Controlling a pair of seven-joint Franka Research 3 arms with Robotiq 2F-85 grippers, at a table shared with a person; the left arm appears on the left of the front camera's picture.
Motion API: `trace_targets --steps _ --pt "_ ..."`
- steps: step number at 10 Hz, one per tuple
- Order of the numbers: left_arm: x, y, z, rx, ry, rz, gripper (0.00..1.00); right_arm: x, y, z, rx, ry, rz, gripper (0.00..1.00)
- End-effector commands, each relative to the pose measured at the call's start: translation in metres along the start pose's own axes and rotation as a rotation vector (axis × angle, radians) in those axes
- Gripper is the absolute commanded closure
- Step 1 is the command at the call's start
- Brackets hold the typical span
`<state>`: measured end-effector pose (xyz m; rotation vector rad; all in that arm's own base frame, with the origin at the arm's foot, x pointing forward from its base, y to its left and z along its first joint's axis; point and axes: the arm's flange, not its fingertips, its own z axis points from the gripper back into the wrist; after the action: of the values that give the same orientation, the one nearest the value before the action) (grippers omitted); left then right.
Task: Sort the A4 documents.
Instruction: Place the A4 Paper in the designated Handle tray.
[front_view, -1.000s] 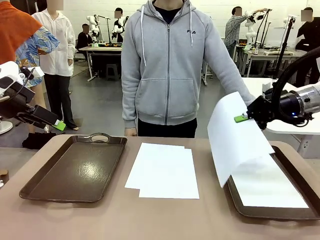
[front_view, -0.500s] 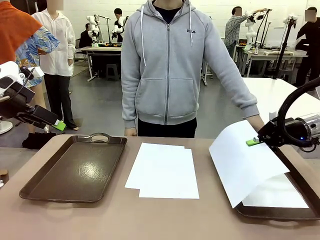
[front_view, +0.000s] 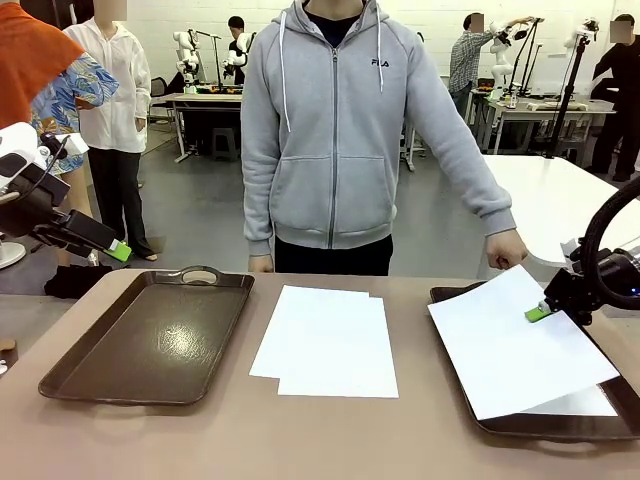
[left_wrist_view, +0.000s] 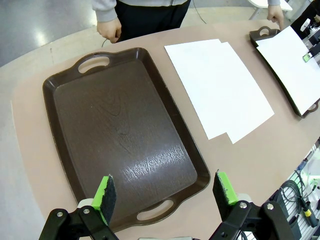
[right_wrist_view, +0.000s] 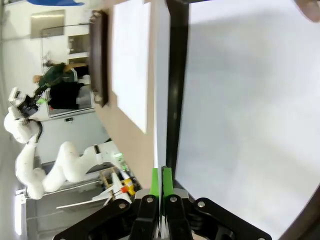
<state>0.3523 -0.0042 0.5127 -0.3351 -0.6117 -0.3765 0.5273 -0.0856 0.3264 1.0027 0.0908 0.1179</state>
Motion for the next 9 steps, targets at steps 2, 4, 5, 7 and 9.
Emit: trace_targets --steps 2,4,5,7,9 --pt "-0.0009 0.0013 -0.0008 -0.009 -0.001 0.003 0.00 0.0027 0.0073 -0.0079 -0.122 -0.034 0.028 0.99" --pt "-0.0009 0.0013 -0.0008 -0.009 -0.001 0.003 0.00 0.0048 0.0066 -0.0054 -0.194 -0.075 0.033 0.99" --pt "-0.0009 0.0013 -0.0008 -0.009 -0.001 0.003 0.00 0.0050 0.0060 -0.0038 -0.220 -0.078 0.028 0.99" --pt "-0.0009 0.0013 -0.0008 -0.009 -0.001 0.003 0.00 0.0047 0.0033 -0.0010 -0.277 -0.080 0.010 0.99" --pt "-0.0009 0.0013 -0.0008 -0.009 -0.001 0.003 0.00 0.0027 -0.0006 0.0020 -0.306 -0.086 -0.014 0.99"
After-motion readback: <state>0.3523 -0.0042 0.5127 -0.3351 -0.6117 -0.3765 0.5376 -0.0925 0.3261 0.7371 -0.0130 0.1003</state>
